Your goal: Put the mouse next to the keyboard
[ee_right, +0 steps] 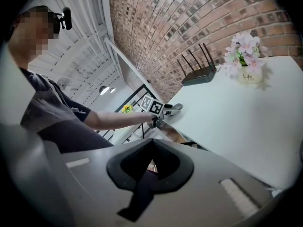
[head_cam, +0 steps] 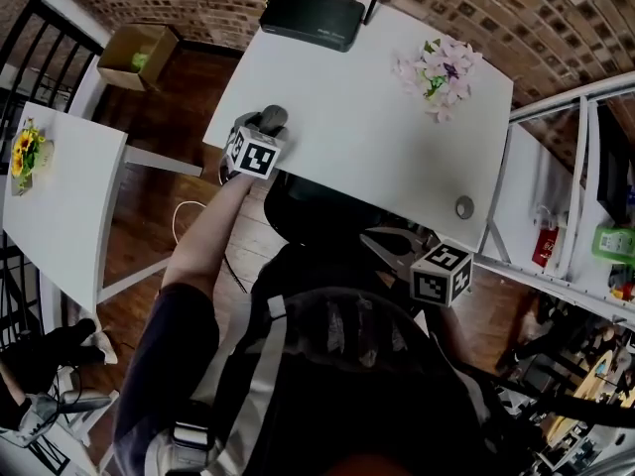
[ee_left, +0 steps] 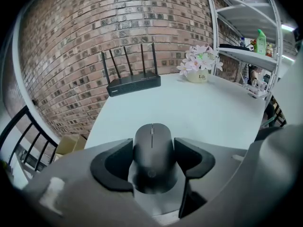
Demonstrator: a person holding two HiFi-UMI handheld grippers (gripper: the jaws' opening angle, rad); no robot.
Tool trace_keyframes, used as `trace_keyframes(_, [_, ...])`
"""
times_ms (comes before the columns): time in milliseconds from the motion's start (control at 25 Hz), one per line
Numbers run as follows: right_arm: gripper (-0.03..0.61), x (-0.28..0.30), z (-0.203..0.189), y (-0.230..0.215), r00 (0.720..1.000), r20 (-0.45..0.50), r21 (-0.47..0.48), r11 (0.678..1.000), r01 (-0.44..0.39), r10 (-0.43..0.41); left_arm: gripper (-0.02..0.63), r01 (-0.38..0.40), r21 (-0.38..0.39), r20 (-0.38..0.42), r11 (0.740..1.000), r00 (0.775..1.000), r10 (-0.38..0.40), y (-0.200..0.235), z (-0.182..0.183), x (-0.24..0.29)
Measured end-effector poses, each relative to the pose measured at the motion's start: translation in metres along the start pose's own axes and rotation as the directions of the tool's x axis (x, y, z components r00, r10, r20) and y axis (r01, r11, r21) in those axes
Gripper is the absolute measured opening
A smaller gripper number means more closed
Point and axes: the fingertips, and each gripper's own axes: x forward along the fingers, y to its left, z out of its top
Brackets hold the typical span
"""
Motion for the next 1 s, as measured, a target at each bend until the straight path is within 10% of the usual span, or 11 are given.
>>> trace_keyframes(1000, [0.003,0.032,0.013,-0.009,0.999,0.017,0.078,0.997,0.027,-0.028,0.281,-0.092,-0.089,-0.007,0.992,0.996,0.092,0.095,-0.017,-0.002])
